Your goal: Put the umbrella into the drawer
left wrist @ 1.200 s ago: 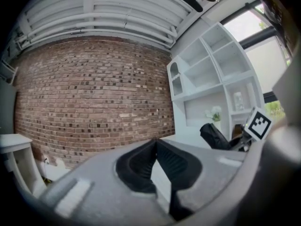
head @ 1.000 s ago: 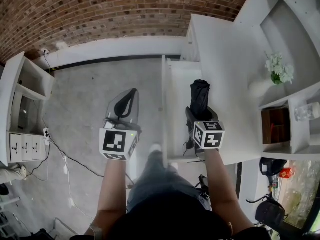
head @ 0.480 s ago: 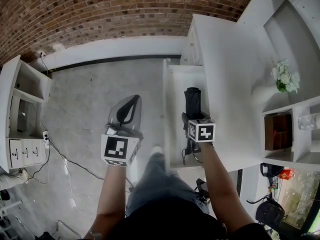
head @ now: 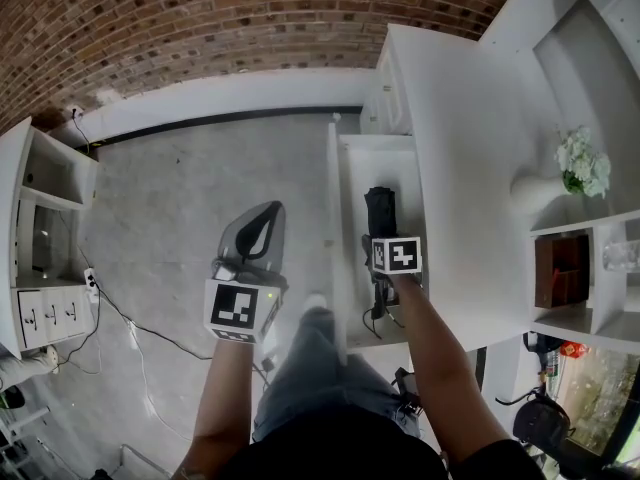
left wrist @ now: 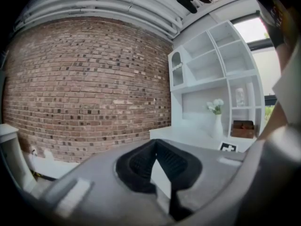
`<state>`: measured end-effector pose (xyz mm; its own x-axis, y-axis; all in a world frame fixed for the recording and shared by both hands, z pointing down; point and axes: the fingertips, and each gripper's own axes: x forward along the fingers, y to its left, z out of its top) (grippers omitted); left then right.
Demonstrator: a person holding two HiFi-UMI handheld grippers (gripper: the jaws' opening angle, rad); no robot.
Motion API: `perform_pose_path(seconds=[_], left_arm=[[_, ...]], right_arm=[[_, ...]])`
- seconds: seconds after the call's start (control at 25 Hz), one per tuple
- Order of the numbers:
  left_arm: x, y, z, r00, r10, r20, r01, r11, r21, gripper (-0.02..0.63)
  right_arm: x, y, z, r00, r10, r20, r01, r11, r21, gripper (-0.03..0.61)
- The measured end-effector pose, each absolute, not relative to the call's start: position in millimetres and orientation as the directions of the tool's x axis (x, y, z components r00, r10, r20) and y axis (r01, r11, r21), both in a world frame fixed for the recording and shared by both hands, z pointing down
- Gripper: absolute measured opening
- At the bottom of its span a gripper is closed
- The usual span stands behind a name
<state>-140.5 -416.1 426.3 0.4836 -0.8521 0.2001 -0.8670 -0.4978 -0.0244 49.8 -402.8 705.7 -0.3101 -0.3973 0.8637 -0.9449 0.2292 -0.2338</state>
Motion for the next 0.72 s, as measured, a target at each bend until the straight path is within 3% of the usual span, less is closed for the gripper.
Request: perform_pose_path(seconds=[0.72], left_arm=[[-138, -437, 464, 0.542, -0.803, 0.249, -0.83, -0.558, 0.006, 0.0]], right_arm=[[59, -418, 768, -0.182, -0.308, 0.934, -0.983, 0.083, -0.164, 0.262]])
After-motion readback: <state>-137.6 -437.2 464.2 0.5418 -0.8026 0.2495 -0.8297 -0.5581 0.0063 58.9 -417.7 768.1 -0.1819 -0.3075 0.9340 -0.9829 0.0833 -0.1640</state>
